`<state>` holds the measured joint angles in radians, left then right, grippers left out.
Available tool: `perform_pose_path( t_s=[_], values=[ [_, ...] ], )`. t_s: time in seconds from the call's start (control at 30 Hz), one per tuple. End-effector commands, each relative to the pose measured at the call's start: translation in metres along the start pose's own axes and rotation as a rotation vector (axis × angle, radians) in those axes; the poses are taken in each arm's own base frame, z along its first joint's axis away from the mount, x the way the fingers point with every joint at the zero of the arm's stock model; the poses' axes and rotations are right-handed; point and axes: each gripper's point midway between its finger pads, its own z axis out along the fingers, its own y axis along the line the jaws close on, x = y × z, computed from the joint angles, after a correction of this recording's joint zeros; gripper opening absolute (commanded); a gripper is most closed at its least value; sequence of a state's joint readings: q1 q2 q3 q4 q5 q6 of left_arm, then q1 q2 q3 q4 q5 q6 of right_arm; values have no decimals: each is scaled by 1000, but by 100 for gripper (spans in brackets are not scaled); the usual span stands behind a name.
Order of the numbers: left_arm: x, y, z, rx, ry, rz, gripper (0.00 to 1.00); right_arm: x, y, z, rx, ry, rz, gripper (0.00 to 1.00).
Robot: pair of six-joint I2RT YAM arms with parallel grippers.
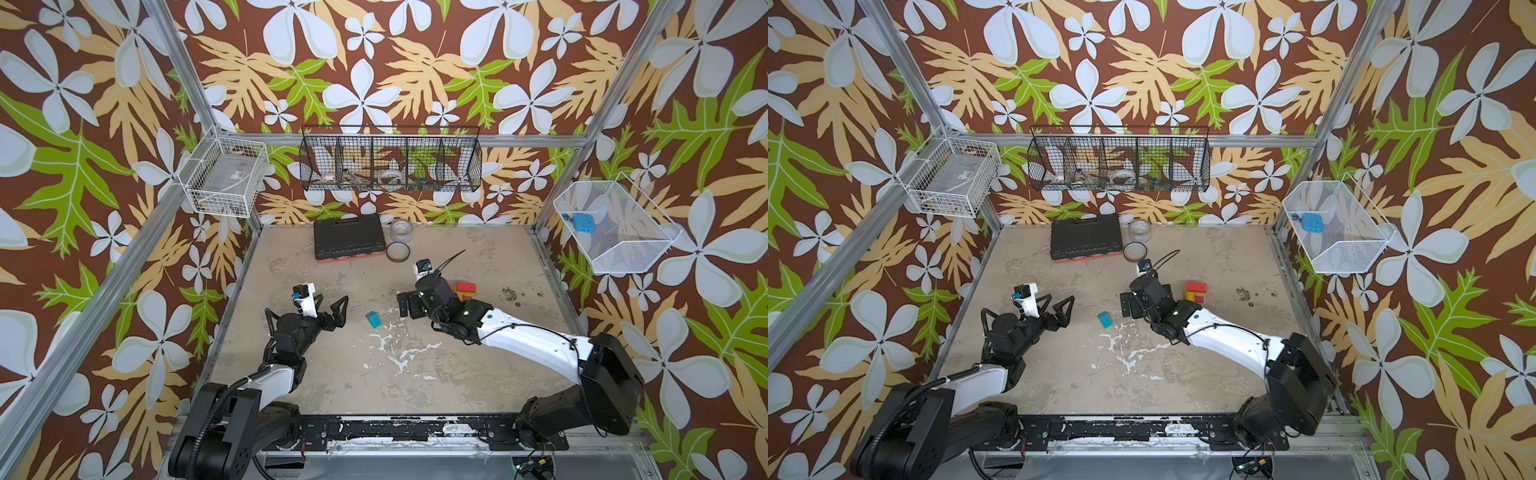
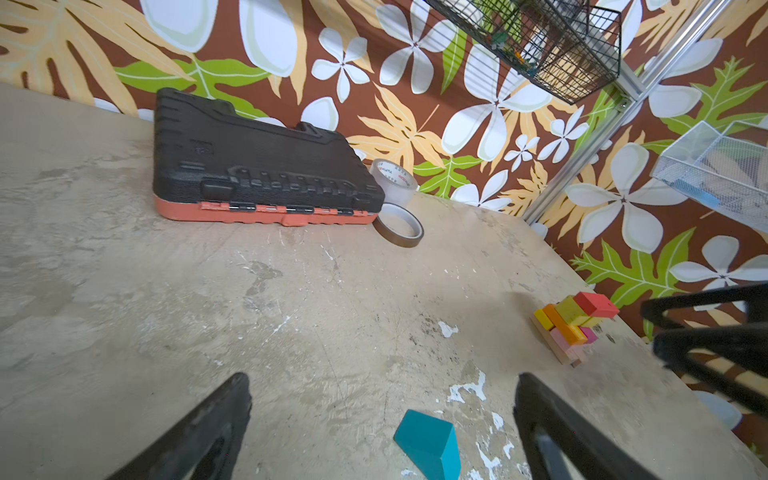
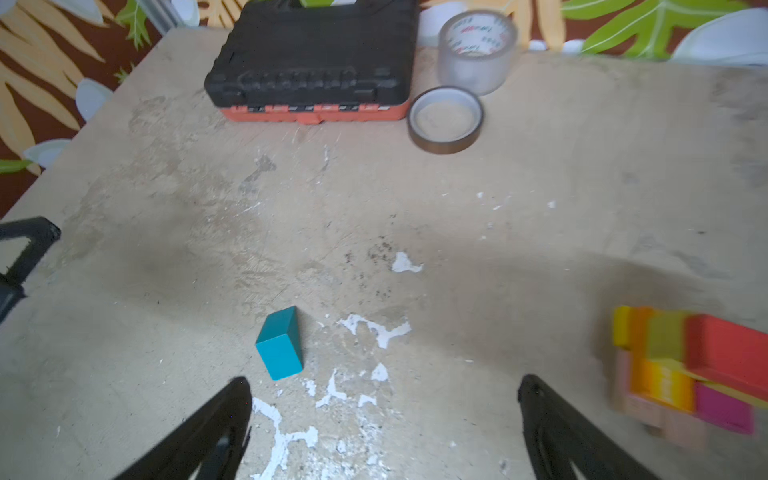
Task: Build the wood block tower
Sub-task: 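Withdraw the right gripper and swing it toward the teal wedge block, then lower the right gripper onto the teal wedge block and grasp it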
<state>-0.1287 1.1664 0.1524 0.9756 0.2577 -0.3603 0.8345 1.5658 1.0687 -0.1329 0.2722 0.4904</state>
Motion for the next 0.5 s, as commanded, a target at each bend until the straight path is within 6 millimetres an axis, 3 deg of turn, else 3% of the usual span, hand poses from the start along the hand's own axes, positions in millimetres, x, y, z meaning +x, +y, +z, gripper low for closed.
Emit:
perform_pose_path(
  t_s=[0.0,0.23,0.47],
  values=[
    [-10,5,-5,-36,-55,1,100,11,26,26,-58,52,-17,97],
    [-12,9,-8,-60,-72,-6,100,41,52,82,-60,179,-64,92],
    [-13,11,-11,-74,-86,-5,100,59,76,103,-85,221,-147,91]
  ],
)
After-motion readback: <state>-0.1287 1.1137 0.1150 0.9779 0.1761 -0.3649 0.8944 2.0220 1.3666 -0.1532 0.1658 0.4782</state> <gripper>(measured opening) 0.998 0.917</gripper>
